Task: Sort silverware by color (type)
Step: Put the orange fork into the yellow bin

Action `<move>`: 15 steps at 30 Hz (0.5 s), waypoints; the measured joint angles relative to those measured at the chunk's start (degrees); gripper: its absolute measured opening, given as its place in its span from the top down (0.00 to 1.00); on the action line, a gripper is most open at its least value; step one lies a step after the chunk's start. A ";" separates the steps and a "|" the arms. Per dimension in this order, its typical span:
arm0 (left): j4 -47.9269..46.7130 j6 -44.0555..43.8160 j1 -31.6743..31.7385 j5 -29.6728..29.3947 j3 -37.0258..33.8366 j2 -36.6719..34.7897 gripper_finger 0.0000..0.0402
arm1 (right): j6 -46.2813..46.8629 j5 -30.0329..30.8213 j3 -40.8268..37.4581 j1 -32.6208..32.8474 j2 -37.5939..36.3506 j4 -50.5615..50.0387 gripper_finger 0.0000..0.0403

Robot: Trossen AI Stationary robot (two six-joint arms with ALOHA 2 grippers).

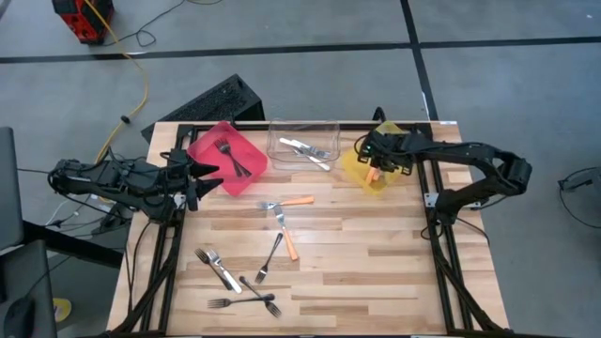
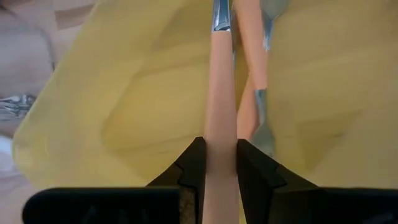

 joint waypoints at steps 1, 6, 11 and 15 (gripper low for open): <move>0.00 0.00 0.00 -0.01 0.00 -0.01 0.45 | 0.00 0.00 -0.54 0.03 0.00 1.02 0.78; -0.02 0.04 0.00 -0.48 -0.02 -0.02 0.45 | -0.05 -0.22 -2.03 -0.34 0.02 3.83 0.78; -0.04 0.00 0.00 -1.48 0.00 -0.01 0.45 | -0.54 -0.19 -2.91 -1.18 0.22 4.39 0.78; -0.04 0.00 0.00 -1.47 0.00 -0.01 0.45 | -1.98 -0.20 -2.91 -1.93 0.22 4.71 0.78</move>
